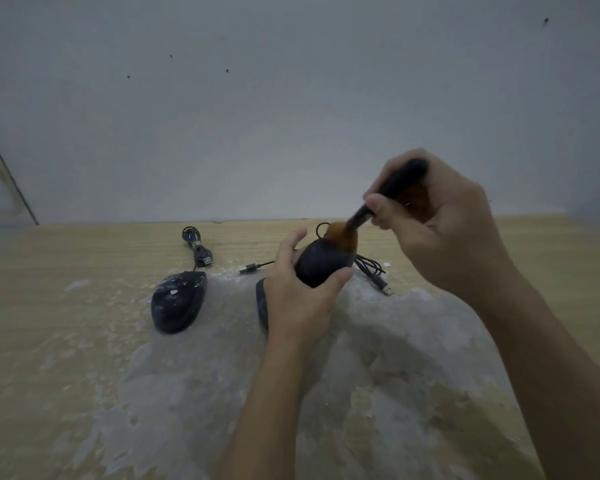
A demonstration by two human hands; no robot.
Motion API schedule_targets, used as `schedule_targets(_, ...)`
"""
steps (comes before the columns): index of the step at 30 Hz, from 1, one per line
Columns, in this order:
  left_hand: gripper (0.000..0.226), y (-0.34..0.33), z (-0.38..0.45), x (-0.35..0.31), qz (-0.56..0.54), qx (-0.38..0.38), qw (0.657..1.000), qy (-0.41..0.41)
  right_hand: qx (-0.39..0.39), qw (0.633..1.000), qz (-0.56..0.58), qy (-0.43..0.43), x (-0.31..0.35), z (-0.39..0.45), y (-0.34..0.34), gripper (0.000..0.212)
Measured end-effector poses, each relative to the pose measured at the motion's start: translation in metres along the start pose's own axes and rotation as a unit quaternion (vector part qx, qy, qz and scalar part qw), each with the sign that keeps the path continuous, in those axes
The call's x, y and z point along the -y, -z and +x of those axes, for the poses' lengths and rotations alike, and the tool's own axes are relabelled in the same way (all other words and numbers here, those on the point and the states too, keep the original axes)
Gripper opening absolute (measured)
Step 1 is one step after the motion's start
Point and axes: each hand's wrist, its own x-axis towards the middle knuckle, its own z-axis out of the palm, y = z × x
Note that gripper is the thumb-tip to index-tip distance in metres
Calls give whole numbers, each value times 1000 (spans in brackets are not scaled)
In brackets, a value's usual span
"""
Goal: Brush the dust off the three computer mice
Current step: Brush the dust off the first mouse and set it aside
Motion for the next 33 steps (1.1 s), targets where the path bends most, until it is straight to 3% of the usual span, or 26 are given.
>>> schedule_targets(2, 71, 0, 0, 0, 2, 3, 1000, 0, -33, 999, 7, 24, 2, 1, 2, 8)
schedule_targets(5, 72, -1, 1, -3, 12, 0, 1000, -5, 48, 993, 107, -6, 7, 1, -2, 10)
schedule_targets(7, 72, 0, 1, -2, 14, -4, 1000, -2, 83, 994, 71, -15, 3, -1, -4, 8)
schedule_targets(10, 71, 2, -1, 0, 20, -8, 1000, 5, 10, 999, -35, 17, -4, 0, 4, 8)
schedule_targets(13, 72, 3, 1, -4, 21, -7, 1000, 5, -35, 999, 24, 10, -2, 1, 6, 10)
schedule_targets(17, 71, 1, 1, -3, 24, -12, 1000, 3, 66, 995, 80, -7, 7, -1, -8, 10)
schedule_targets(24, 73, 4, 2, 0, 49, -4, 999, -6, 154, 984, 83, -20, 10, -5, -10, 8)
schedule_targets(29, 70, 3, 1, -1, 52, 4, 999, -12, 62, 996, 63, 24, 9, -2, -6, 7)
schedule_targets(33, 73, 0, -2, -5, 34, 11, 999, -11, 109, 988, 106, -27, 4, -1, -3, 7)
